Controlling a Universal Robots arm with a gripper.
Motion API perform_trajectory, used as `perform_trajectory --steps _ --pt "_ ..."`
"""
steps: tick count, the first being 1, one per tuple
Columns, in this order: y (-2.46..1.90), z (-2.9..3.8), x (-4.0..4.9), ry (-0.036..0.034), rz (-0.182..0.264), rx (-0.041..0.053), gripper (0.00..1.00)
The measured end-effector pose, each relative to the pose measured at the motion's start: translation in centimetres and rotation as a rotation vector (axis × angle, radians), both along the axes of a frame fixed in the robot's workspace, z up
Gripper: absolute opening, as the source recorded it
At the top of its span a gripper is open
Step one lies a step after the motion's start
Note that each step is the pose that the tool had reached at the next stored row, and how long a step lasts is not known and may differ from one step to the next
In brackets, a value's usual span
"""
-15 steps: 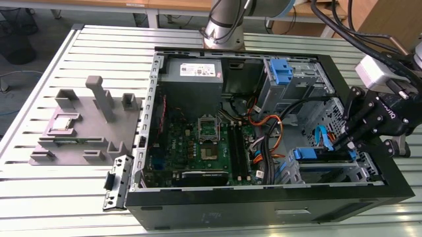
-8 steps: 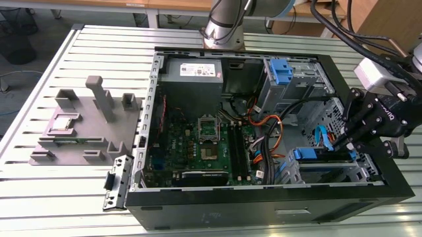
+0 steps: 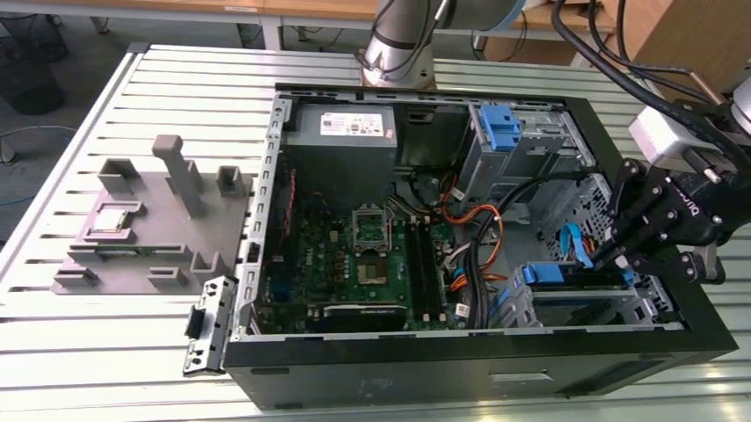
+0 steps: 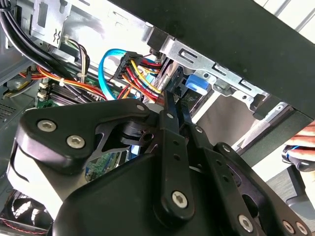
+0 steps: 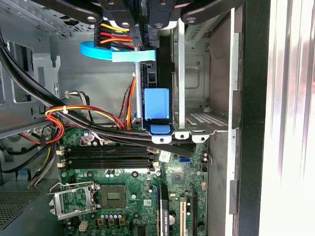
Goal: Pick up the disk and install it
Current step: 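Insert the second disk wire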
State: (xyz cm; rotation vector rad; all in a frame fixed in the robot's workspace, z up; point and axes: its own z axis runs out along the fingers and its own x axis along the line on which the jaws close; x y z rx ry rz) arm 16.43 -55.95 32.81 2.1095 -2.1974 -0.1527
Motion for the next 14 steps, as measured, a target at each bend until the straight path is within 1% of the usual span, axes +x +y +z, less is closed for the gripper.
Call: perform_trajectory --steps 8,9,10,12,14 --pt "0.0 -0.04 0.0 0.0 0.0 0.0005 0.18" --pt "0.0 -0.03 0.0 0.0001 0.0 0.0004 0.24" --pt "0.0 0.0 0.0 0.0 0.0 0.0001 0.24" --pt "0.0 0.27 0.0 0.0 0.0 -0.0001 0.24" --pt "0.0 0.92 0.0 0.0 0.0 0.0002 0.24"
